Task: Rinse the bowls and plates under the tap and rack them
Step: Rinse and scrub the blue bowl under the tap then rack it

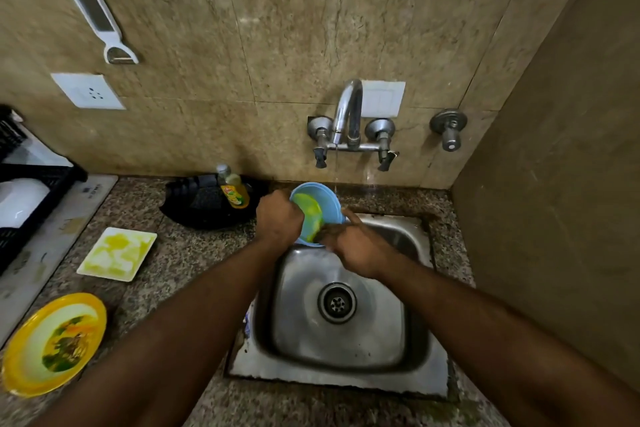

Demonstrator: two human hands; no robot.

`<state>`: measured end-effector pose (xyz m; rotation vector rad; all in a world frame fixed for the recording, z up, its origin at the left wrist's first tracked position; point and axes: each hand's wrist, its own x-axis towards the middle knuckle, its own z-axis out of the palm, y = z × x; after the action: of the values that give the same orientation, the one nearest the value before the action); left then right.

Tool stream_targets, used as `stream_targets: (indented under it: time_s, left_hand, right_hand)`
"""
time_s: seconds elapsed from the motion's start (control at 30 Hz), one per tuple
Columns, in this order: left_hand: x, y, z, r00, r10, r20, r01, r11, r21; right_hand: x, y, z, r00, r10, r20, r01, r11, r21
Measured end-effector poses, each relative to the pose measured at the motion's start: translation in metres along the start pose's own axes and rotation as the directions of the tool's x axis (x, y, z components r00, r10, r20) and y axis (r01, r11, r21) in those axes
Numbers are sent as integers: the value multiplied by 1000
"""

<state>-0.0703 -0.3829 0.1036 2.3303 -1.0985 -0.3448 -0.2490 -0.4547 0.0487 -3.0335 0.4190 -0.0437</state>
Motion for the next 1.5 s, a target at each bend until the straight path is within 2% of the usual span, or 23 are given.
stream_targets:
  time_s: [0.07, 0.13, 0.2, 0.3, 0.37, 0.43, 0.47, 0.5, 0.53, 0.6, 0.67, 0.7, 0.73, 0.77, 0.93, 1.07, 1.23, 1.27, 1.3, 1.33, 1.4, 1.43, 1.5]
  left_hand:
    - [3, 1, -3, 997, 21, 81, -26, 997, 66]
    - [11, 4, -5, 988, 44, 150, -57, 995, 79]
    - [21, 9, -7, 985, 50, 163, -66, 994, 92]
    - [31, 16, -10, 995, 25, 93, -29, 999, 45]
    - [36, 20, -13, 998, -4, 56, 3, 1000, 19]
    - [38, 23, -14, 998, -36, 50, 35, 999, 4]
    - [39, 22, -14, 996, -59, 65, 59, 998, -4]
    - [38, 22, -13, 993, -82, 84, 84, 996, -24]
    - [37, 23, -11, 990, -103, 101, 109, 993, -48]
    - [35, 25, -7, 983, -137, 126, 147, 986, -72]
    - [36, 30, -2, 977, -150, 152, 159, 986, -47]
    - [35, 33, 0, 973, -167, 162, 175, 984, -41]
    - [35, 35, 2, 969, -181, 169, 191, 980, -50]
    - [33, 37, 4, 967, -186, 175, 201, 977, -69]
    - [29, 36, 5, 964, -201, 177, 224, 967, -122]
    - [28, 33, 2, 966, -205, 158, 228, 962, -150]
    - [28, 33, 3, 967, -205, 152, 230, 957, -177]
    - [27, 33, 1, 967, -204, 151, 229, 957, -178]
    - [27, 33, 0, 969, -198, 150, 223, 960, -170]
    - [26, 32, -2, 970, -191, 150, 214, 964, -157]
    - [28, 30, -5, 975, -170, 145, 189, 973, -132]
    - [30, 28, -6, 978, -160, 131, 175, 977, -120]
    - [32, 21, -7, 985, -133, 107, 143, 986, -89]
  right_hand:
    - [-2, 17, 3, 998, -64, 23, 67, 978, -197]
    - [-1, 31, -5, 996, -44, 78, 67, 942, -329]
    - [6, 34, -16, 995, -3, 98, 39, 928, -371]
    - [21, 32, -20, 997, 41, 66, -14, 931, -364]
    - [24, 36, -17, 999, 24, 43, -12, 967, -254]
    - [21, 44, -19, 998, 60, -36, -59, 998, 14]
    - [18, 44, -20, 981, 160, -110, -137, 971, 193]
    - [15, 45, -22, 930, 317, -186, -233, 900, 367]
    - [12, 44, -26, 831, 493, -258, -313, 797, 517]
    - [13, 44, -39, 533, 780, -327, -417, 579, 701]
    - [18, 55, -57, 251, 916, -313, -539, 401, 741]
    - [19, 61, -65, 166, 943, -289, -603, 329, 727]
    - [21, 67, -74, 117, 957, -265, -653, 275, 706]
    - [22, 72, -78, 104, 963, -250, -685, 252, 684]
    - [24, 81, -74, 183, 957, -224, -645, 289, 708]
    - [19, 84, -73, 184, 965, -185, -585, 259, 768]
    - [17, 64, -68, 255, 952, -169, -662, 300, 687]
    - [16, 57, -63, 306, 936, -176, -656, 341, 673]
    - [14, 49, -58, 397, 897, -193, -627, 418, 657]
    - [12, 41, -54, 537, 816, -214, -575, 540, 615]
    - [6, 27, -46, 853, 485, -192, -373, 825, 425]
    - [5, 21, -42, 947, 298, -120, -252, 921, 298]
    - [6, 16, -33, 995, 76, 64, -80, 995, 67]
